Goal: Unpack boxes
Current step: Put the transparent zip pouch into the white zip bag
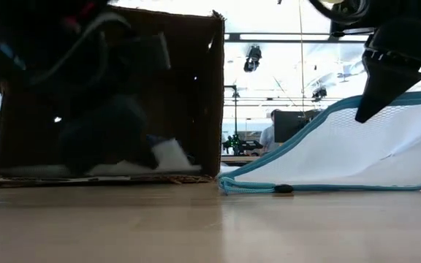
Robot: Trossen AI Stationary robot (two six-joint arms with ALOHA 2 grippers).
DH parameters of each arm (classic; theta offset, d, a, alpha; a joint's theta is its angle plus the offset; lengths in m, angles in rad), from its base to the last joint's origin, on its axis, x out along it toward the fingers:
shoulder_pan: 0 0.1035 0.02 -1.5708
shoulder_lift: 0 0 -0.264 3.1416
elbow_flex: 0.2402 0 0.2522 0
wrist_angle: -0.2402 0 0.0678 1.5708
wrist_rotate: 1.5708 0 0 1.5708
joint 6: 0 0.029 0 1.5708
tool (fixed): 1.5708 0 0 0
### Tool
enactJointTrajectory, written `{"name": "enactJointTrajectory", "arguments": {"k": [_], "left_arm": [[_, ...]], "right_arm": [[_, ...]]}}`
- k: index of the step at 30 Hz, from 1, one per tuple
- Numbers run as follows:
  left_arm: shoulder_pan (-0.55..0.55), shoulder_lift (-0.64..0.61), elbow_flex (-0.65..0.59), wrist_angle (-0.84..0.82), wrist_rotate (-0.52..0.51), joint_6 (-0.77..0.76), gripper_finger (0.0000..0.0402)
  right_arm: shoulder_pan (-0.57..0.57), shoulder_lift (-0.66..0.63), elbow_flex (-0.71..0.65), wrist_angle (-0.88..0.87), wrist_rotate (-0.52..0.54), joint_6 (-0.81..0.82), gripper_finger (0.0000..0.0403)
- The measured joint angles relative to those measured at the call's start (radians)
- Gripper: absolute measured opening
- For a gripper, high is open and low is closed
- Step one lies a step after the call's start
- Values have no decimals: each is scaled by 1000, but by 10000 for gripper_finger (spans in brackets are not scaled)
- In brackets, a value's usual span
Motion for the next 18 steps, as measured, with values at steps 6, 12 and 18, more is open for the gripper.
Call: {"name": "enactJointTrajectory", "arguments": {"k": [6,12,18], "left_arm": [[-51,-18,163,73,1,130,0],[-85,-18,253,171,-7,258,0],[-70,-18,239,300,-74,320,0]], "right_arm": [[-16,0,0,0,37,92,0],[-56,-3,0,-1,45,39,0],[-72,-24,8,0,44,-38,0]]}}
